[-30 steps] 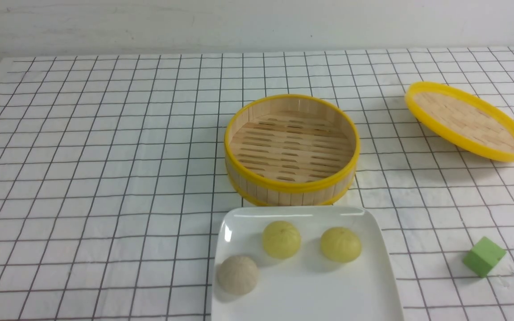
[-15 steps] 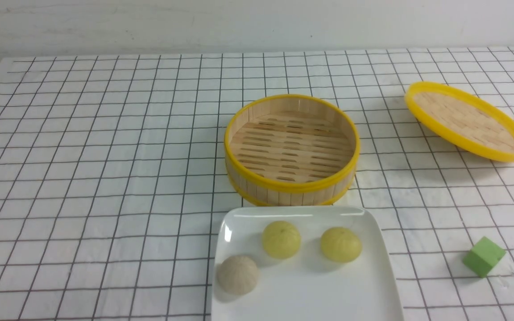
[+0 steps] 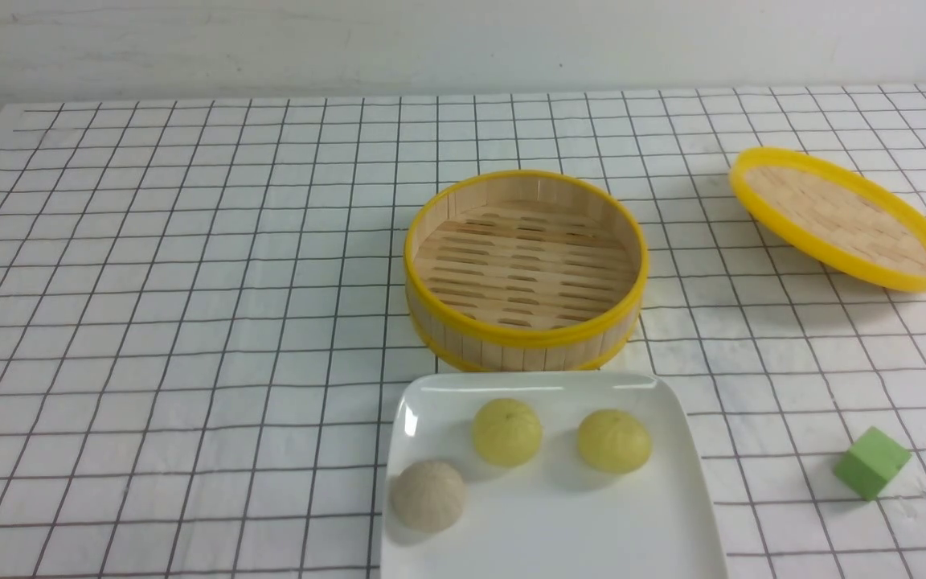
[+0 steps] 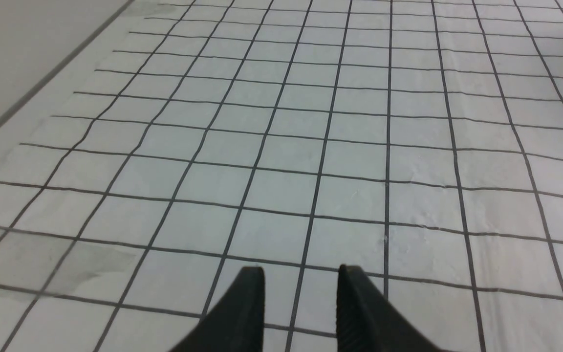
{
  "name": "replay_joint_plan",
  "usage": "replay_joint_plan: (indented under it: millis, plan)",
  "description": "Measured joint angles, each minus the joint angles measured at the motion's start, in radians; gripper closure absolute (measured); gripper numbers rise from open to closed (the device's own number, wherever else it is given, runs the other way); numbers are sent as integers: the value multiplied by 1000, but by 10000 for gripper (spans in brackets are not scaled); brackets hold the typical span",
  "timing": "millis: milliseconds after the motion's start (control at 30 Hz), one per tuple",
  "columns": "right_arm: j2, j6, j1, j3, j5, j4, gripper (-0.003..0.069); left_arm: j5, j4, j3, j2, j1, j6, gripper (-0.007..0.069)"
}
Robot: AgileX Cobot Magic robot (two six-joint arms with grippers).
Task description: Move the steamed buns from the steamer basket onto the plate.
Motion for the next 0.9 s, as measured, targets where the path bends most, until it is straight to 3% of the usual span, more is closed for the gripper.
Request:
replay_joint_plan:
  millis: [367, 533, 900]
  plan:
    - [0, 0, -30, 0, 0, -6, 419, 0, 0, 0, 0, 0, 0, 384]
    - [0, 0, -104, 0, 0, -10, 419, 0, 0, 0, 0, 0, 0, 384]
    - [0, 1, -368, 0, -2, 11, 419, 1, 0, 0, 0, 0, 0, 384]
